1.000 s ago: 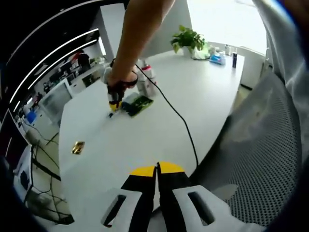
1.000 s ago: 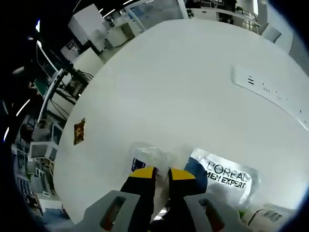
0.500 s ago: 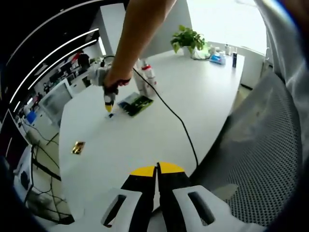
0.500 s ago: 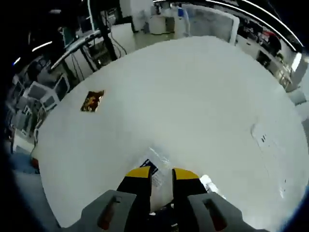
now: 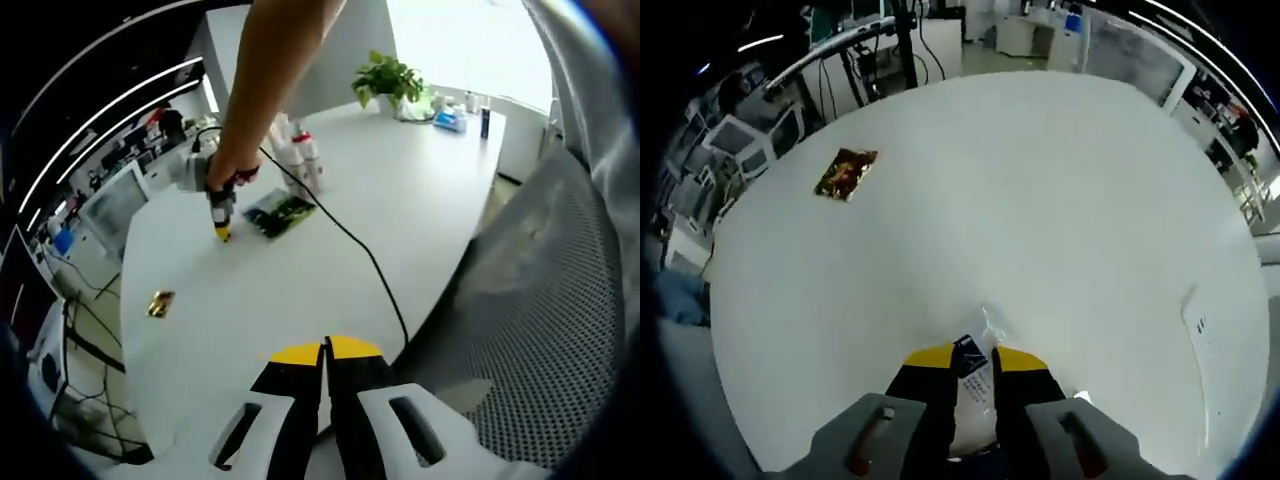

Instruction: Arrange the skincare products in the storage area until every visible bottle or jar stands upright without overlapping.

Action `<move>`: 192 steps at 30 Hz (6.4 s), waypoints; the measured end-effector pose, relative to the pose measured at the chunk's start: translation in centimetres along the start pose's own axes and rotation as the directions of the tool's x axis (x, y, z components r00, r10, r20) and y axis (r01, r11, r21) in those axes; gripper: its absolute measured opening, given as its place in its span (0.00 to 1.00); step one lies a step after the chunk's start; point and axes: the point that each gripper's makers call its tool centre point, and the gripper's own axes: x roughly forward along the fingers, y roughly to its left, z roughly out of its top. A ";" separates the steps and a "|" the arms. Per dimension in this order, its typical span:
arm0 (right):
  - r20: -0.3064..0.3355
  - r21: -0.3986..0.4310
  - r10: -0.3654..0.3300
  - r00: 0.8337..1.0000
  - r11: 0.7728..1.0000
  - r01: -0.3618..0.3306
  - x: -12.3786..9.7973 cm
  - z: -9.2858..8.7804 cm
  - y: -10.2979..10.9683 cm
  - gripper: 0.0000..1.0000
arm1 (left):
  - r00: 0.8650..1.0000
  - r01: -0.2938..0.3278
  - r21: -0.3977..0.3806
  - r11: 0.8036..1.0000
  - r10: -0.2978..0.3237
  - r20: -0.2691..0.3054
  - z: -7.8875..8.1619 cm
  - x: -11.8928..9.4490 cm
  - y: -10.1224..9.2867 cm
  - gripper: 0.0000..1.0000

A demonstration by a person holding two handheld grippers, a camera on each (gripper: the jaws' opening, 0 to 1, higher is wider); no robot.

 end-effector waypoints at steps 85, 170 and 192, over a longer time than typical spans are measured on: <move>-0.274 -0.925 0.134 0.952 0.234 -0.299 3.8 8.4 15.9 0.00 | 0.999 -0.001 0.004 1.000 0.001 -0.034 -1.4 0.1 0.2 0.00; 0.800 -0.112 0.226 0.556 0.966 -0.233 -29.4 -11.0 27.7 0.50 | 0.703 0.600 -0.464 0.652 -0.151 0.695 10.9 -9.0 1.6 0.00; 0.999 0.013 0.022 0.029 0.515 -0.857 -34.4 -11.8 25.5 0.00 | 0.561 0.802 -0.477 0.359 -0.179 0.808 14.0 -7.9 -0.8 0.00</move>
